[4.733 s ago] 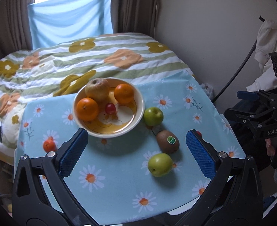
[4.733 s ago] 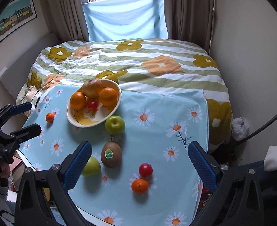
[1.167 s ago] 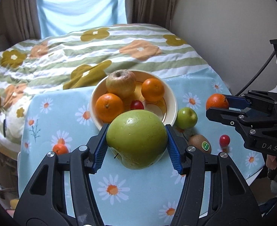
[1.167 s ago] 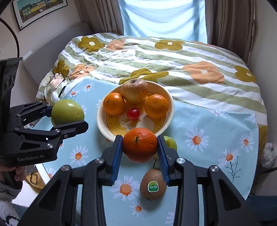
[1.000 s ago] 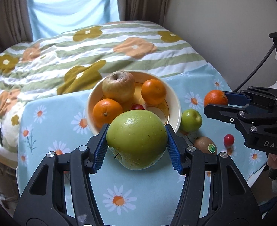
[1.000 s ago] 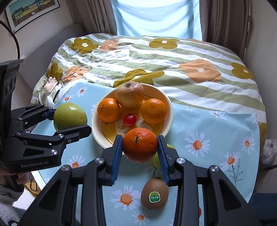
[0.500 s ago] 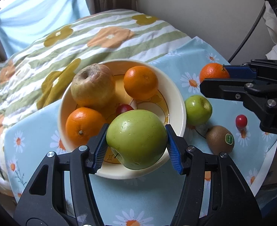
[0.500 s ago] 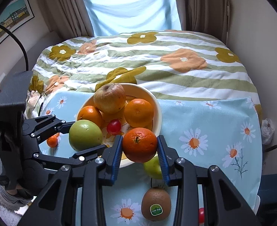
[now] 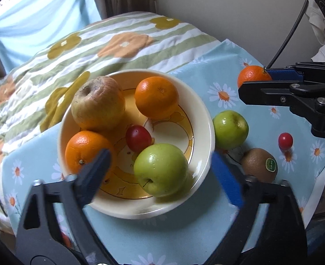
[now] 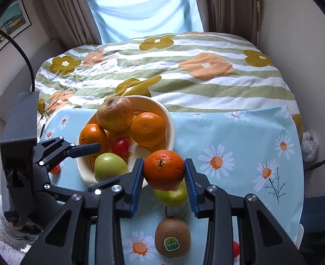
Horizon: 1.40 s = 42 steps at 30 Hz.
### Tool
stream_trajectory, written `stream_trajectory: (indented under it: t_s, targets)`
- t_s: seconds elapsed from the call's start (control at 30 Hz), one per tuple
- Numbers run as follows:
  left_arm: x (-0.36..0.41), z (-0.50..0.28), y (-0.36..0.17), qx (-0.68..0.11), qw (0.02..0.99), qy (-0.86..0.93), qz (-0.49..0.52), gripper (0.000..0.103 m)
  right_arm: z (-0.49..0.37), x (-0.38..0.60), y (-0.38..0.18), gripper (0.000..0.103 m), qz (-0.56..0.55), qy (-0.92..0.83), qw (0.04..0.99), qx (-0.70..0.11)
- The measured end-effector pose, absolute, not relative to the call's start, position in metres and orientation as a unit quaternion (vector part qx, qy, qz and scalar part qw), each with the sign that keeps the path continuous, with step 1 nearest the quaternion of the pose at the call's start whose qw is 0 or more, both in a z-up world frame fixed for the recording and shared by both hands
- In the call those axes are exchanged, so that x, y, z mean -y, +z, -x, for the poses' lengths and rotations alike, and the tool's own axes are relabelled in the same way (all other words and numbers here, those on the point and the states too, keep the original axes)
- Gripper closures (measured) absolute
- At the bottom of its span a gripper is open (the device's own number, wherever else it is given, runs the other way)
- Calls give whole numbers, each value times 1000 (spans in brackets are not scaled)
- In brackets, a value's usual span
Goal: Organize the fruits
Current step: 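Lower the green apple into the bowl and open the left tool while the right tool places the mandarin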
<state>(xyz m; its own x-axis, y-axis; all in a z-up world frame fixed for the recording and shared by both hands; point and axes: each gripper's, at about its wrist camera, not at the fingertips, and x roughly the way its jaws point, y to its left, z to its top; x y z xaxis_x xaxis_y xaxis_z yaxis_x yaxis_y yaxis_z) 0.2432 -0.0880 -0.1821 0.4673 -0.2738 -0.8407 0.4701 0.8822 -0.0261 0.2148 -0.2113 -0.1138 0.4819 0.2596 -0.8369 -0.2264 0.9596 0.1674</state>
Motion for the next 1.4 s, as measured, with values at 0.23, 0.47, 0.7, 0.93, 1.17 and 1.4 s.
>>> stream_trajectory:
  t_s: [0.23, 0.47, 0.7, 0.93, 1.17, 1.4]
  targets:
    - [80, -233, -172, -464, 859, -198, -91, 0, -219, 219, -107, 70, -13, 156, 863, -481]
    - [63, -217, -160, -468, 867, -160, -69, 0, -223, 214, -104, 70, 3, 185, 858, -480]
    - [39, -207, -148, -478, 870, -120, -23, 0, -231, 195, -108, 70, 23, 231, 842, -488]
    - [17, -197, -145, -478, 875, -76, -2, 0, -244, 168, -127, 70, 36, 267, 820, -505]
    - [3, -188, -155, -485, 873, -49, 28, 0, -258, 157, -155, 69, 39, 276, 803, -526]
    - [0, -177, -163, -489, 870, -33, 46, 0, -259, 152, -161, 39, 58, 292, 796, -526]
